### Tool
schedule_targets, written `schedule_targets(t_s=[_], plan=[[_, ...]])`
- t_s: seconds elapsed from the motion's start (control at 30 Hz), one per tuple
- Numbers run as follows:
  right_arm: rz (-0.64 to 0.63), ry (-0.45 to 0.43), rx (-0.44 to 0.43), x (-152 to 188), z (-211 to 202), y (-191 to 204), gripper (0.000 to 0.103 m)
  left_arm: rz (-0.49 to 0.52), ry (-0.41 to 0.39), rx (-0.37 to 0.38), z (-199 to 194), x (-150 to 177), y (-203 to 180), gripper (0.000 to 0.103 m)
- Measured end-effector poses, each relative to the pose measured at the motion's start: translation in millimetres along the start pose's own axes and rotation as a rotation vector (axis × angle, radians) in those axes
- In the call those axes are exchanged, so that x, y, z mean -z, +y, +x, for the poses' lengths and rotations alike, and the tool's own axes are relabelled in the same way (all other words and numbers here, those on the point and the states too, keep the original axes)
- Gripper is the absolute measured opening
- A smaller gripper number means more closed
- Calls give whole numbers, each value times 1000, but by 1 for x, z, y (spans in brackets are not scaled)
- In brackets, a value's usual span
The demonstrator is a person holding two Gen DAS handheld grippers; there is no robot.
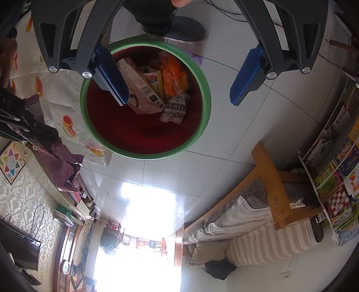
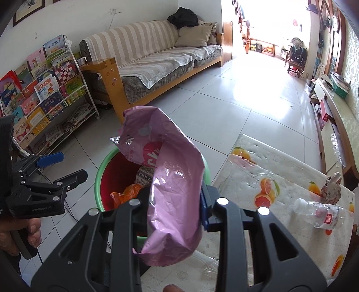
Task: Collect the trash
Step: 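Open the right tool over the red bin to drop the pink foil bag, then move both open tools back over the table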
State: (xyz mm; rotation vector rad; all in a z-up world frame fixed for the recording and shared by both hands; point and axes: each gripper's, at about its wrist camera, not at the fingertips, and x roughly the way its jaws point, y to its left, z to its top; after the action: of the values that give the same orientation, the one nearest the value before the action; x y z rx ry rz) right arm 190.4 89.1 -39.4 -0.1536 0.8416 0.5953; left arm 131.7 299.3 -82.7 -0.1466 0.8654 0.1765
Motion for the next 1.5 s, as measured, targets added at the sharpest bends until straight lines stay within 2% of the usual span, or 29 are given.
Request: schedule_targets(t_s=[0.27,0.33,0.4,0.5,0.8,0.87,1.03,1.27,1.5], plan=[[-12,37,-37,-3,29,23,31,-14,-7,-20,-2,-2,16,88],[-14,49,-39,-4,34,26,40,-19,1,-26,2,0,19,88],[-13,61,-43,-3,38,27,80,-25,9,-29,5,1,20,88],[-11,52,-39,-1,37,26,92,-20,13,-31,8,3,17,88],[-2,38,-29,1,24,16,96,4,11,-26,5,1,4,89],[5,28,-22,2,18,9,96,10,7,-17,3,-1,1,95],[34,1,8,9,-5,-13,98,42,11,24,0,-9,-19,95],[113,-23,86,36,-46,-71,98,173,33,109,3,-16,-86,95],[218,-25,201,75,-84,-148,98,338,58,248,12,-21,-178,95]])
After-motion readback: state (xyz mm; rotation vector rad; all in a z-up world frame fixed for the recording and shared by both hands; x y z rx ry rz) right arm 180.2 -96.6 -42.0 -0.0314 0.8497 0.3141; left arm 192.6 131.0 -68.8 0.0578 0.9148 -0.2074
